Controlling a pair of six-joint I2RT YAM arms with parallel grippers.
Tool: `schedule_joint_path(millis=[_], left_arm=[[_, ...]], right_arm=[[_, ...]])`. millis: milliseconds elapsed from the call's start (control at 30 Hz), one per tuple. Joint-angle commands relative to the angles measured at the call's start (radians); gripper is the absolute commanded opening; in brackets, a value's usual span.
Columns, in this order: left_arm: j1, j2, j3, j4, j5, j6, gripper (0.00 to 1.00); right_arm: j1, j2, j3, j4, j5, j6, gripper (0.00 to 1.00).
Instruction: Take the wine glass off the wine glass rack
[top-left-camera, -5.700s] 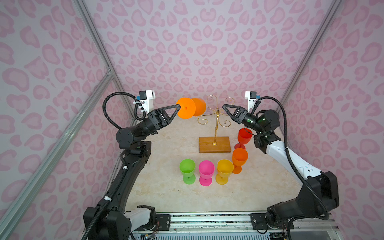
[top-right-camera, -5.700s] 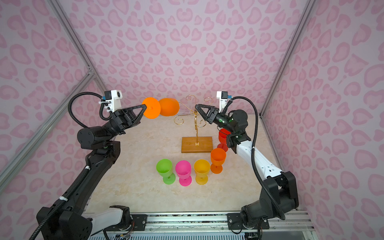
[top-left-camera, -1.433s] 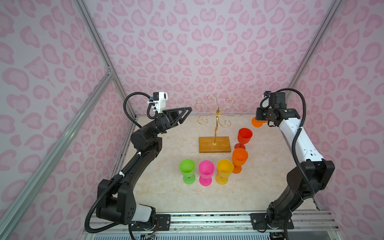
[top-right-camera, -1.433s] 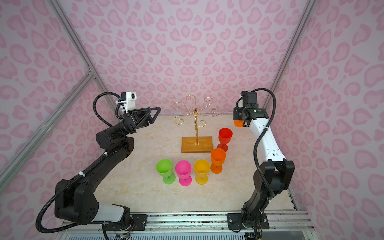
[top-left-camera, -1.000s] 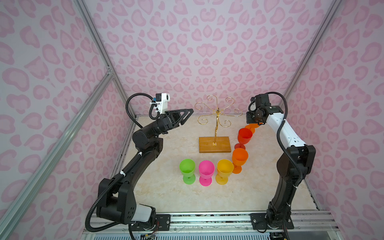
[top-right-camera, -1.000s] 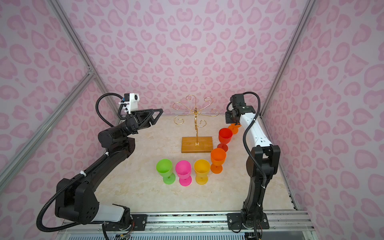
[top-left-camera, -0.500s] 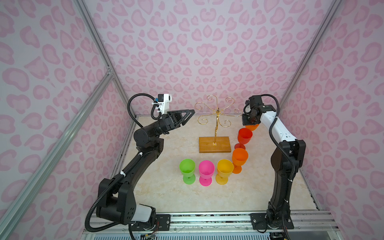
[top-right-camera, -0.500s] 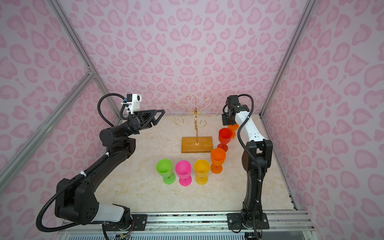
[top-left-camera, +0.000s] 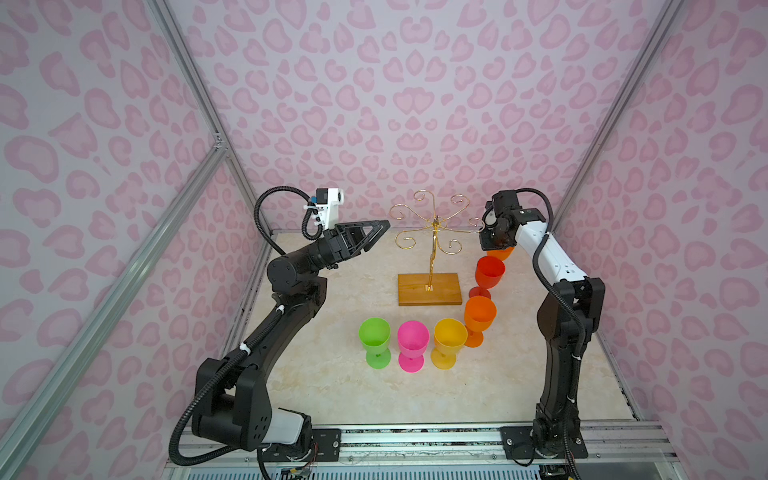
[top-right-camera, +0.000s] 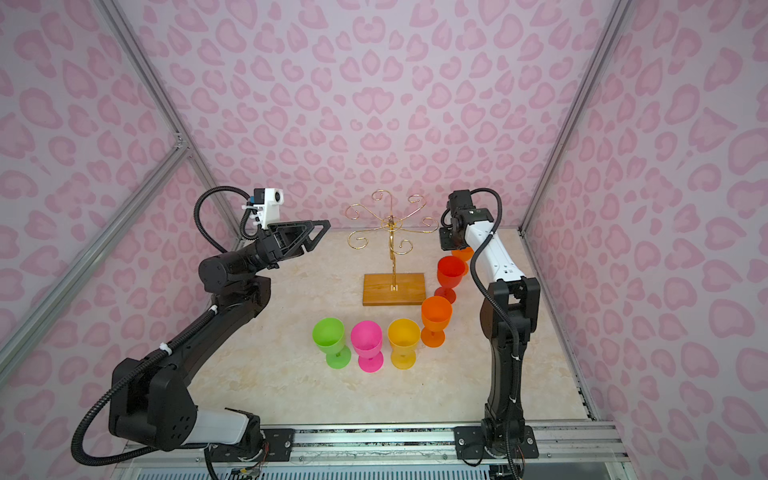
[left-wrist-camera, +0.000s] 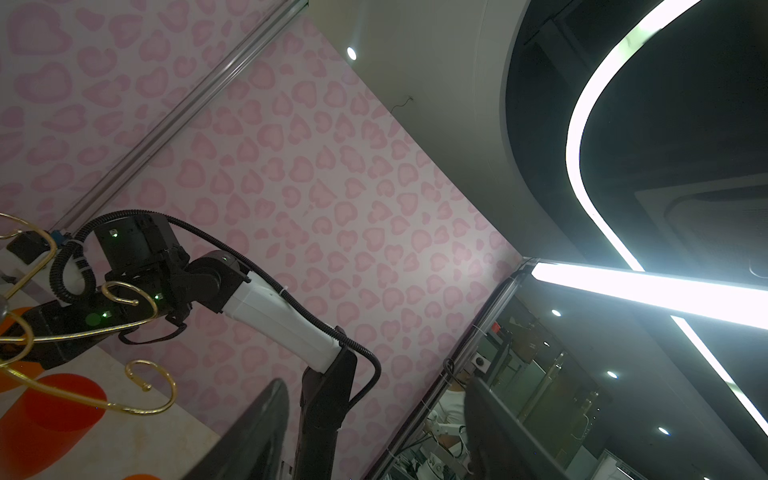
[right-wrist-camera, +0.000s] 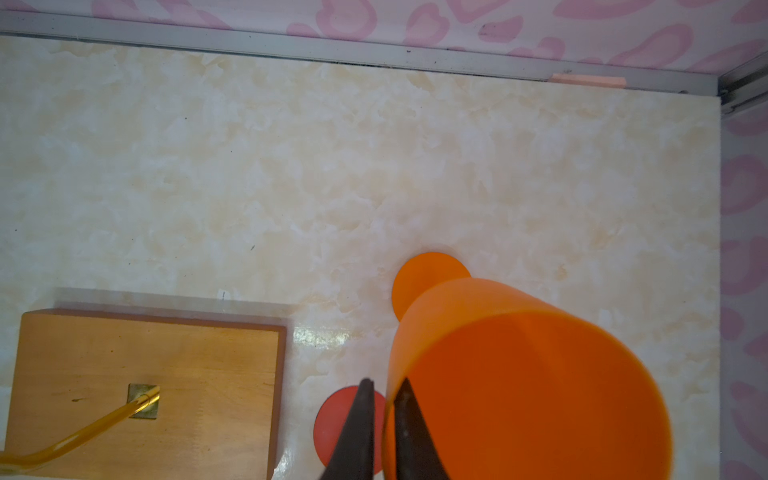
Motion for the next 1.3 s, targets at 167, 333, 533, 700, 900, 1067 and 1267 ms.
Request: schedule_joint_path(millis=[167,333,533,700,900,1067,1267], left_arm=[[-0.002,-0.009,0.009,-0.004,0.021,0.027,0.69],[-0.002,-0.007,0.012,-0.024,0.025,0.045,0.7],[-0.002,-0.018,0.024,-0.128,0.054,0.151,0.72],[0.027,-0.097,0.027,-0.502,0.034,0.491,0.75],[0.062,-0.236,0.074,-1.199,-0.271,1.1,0.78],[0.074,-0.284,0.048,-1.401,-0.698,1.302,0.81],[0.112,-0.283,-0.118,-1.315,-1.091,1.315,0.81]], right_arm=[[0.0,-0.048,-0.03,0.034,-0.012,0.016,0.2],[-0.005,-0.119,-0.096,0.103,-0.037,0.029,0.21],[-0.025,-0.256,-0.212,0.206,-0.084,0.056,0.22],[-0.054,-0.463,-0.416,0.348,-0.079,0.082,0.22],[-0.08,-0.791,-0.752,0.581,-0.051,0.09,0.22],[-0.095,-1.021,-1.01,0.77,0.012,0.053,0.27],[-0.129,-1.175,-1.294,1.01,0.059,0.032,0.48]])
